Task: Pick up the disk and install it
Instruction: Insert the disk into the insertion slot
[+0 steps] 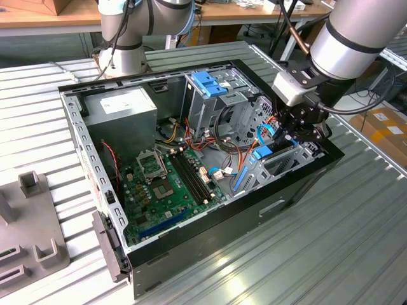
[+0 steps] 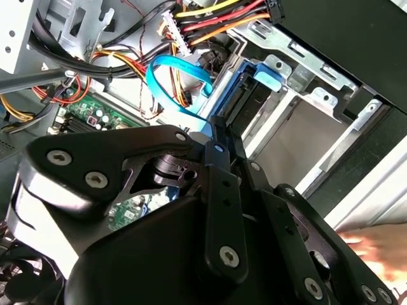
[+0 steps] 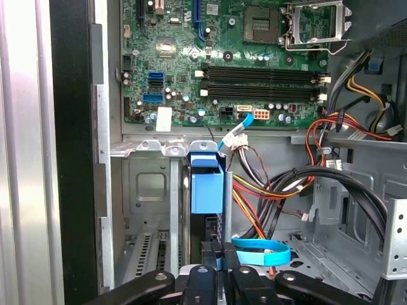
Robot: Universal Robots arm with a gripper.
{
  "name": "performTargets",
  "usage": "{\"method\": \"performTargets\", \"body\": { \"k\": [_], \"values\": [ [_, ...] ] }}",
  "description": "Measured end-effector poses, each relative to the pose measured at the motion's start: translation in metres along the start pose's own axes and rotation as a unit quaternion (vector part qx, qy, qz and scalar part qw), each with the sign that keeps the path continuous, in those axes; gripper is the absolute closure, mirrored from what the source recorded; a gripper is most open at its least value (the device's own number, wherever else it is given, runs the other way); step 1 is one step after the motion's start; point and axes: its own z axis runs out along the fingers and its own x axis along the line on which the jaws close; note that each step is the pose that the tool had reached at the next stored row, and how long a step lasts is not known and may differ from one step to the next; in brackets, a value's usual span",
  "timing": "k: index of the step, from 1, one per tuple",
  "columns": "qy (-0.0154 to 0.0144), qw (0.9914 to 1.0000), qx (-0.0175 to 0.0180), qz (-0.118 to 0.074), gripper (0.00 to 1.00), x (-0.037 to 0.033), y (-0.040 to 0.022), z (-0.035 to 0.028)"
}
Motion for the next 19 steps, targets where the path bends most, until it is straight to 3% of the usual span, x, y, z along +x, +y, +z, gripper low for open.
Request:
{"method": "performTargets", "body": {
  "k": [19],
  "values": [
    [-0.0008,1.0,-0.0002,-0.002,0.84,0.0018,0.0001,0.0004]
  ]
}}
